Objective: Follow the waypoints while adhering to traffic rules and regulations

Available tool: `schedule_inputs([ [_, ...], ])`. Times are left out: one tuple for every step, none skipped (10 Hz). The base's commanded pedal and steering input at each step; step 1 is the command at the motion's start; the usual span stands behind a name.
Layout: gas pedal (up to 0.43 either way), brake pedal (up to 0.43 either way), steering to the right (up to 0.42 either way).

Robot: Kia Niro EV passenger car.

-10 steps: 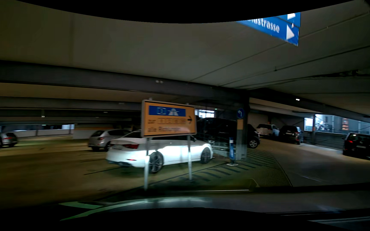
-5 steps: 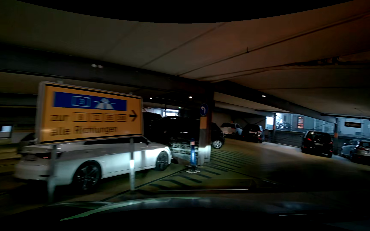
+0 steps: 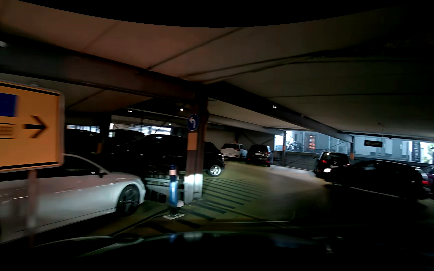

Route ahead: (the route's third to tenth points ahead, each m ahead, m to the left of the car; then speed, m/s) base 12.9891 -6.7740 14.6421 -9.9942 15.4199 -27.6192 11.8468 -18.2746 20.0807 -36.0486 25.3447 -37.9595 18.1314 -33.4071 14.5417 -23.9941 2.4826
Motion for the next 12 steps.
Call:
schedule_inputs([
  [0.000,0.043,0.465],
  [0.000,0.055,0.456],
  [0.000,0.061,0.452],
  [0.000,0.000,0.437],
  [0.000,0.000,0.411],
  [0.000,0.000,0.384],
  [0.000,0.000,0.364],
  [0.000,0.000,0.342],
  [0.000,0.000,0.325],
  [0.000,0.000,0.311],
  [0.000,0.000,0.295],
  [0.000,0.000,0.282],
])
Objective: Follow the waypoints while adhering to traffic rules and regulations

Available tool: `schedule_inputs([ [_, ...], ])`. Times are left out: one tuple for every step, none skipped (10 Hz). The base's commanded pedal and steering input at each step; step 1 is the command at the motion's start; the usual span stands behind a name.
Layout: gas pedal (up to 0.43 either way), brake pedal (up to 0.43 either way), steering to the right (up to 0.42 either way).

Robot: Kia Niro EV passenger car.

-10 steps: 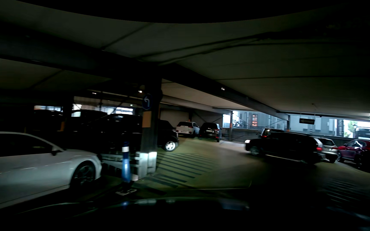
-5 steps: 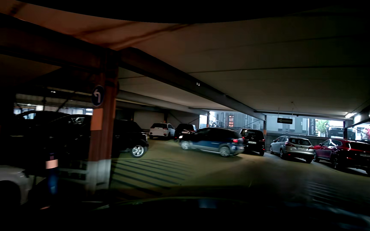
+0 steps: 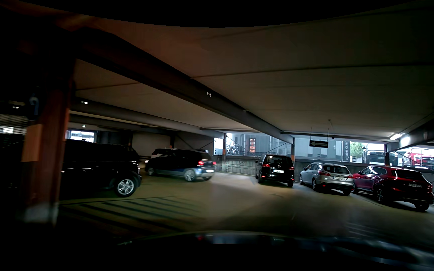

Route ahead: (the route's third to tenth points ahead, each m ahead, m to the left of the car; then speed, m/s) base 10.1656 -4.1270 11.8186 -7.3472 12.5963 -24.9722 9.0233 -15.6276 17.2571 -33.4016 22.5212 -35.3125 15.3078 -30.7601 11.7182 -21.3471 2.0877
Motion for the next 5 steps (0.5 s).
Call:
schedule_inputs([
  [0.000,0.000,0.272],
  [0.000,0.000,0.263],
  [0.000,0.000,0.252],
  [0.000,0.000,0.239],
  [0.000,0.000,0.219],
])
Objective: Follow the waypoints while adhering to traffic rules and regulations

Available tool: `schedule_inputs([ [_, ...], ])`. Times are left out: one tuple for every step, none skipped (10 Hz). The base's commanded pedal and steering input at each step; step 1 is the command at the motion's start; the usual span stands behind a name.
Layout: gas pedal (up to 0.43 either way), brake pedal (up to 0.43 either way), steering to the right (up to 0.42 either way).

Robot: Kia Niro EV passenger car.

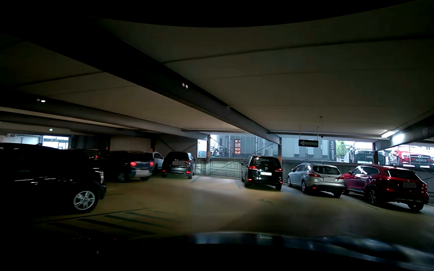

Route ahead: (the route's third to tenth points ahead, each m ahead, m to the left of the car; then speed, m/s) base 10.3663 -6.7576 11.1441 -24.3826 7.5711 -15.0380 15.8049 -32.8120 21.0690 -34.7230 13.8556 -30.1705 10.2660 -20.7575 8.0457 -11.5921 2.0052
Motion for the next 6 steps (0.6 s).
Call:
schedule_inputs([
  [0.000,0.000,0.196],
  [0.000,0.000,0.182],
  [0.000,0.000,0.171],
  [0.000,0.000,0.162],
  [0.000,0.024,0.146],
  [0.000,0.085,0.127],
])
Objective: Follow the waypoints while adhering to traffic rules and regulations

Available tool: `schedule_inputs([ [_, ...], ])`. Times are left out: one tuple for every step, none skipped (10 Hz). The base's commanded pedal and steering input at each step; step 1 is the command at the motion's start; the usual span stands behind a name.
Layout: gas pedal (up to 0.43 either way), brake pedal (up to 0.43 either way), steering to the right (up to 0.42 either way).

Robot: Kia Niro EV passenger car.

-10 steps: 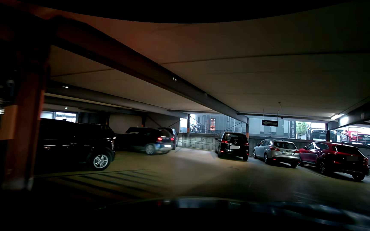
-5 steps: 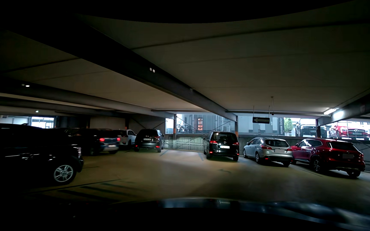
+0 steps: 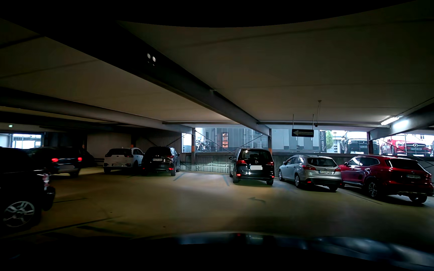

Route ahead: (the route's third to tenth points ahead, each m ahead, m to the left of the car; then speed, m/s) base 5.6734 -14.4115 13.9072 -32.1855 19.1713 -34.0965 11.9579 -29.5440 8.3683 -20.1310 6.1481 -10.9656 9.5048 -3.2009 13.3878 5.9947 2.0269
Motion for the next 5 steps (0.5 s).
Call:
schedule_inputs([
  [0.000,0.104,0.112],
  [0.000,0.116,0.101],
  [0.000,0.134,0.086],
  [0.000,0.152,0.065],
  [0.000,0.165,0.034],
])
